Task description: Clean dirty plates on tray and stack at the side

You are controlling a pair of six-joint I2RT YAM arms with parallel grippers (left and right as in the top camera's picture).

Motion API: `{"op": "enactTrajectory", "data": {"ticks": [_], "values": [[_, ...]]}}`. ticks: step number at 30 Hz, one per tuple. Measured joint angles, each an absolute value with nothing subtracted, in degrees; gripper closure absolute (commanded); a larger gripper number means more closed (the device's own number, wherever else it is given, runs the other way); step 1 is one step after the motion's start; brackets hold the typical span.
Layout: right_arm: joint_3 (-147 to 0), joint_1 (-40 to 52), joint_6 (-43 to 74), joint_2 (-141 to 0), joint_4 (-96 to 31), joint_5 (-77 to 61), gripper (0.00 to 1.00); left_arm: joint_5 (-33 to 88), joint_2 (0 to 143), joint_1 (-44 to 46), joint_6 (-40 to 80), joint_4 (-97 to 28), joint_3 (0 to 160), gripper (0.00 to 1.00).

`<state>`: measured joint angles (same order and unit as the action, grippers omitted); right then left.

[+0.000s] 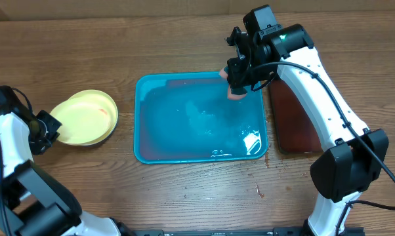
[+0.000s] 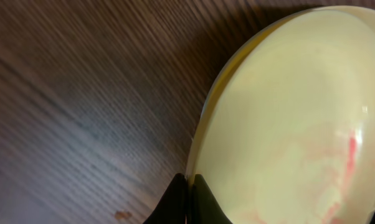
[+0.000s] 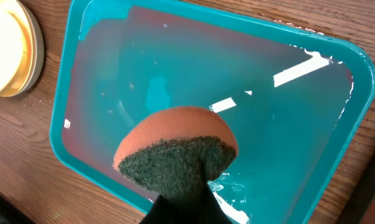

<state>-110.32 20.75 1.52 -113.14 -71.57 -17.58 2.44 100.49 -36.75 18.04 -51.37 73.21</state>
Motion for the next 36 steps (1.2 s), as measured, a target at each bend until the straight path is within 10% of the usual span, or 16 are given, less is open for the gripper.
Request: {"op": "enactTrajectory", "data": {"ticks": [5,13,36], "values": [[-110.3,20.8,1.5,-113.1,-71.6,-17.6,0.96,5.5,103.8,-36.8,17.8,-49.0,73.2,0.91],[-110.3,20.8,1.5,-113.1,-71.7,-17.6,0.96,11.9,104.7,-36.6,14.1,-46.8,73.2,0.51],[-110.1,3.9,0.3,-113.1,-74.1,-5.0,0.96,19.5,92.2,-11.4,7.9,-49.1,75.7,0.31]]}}
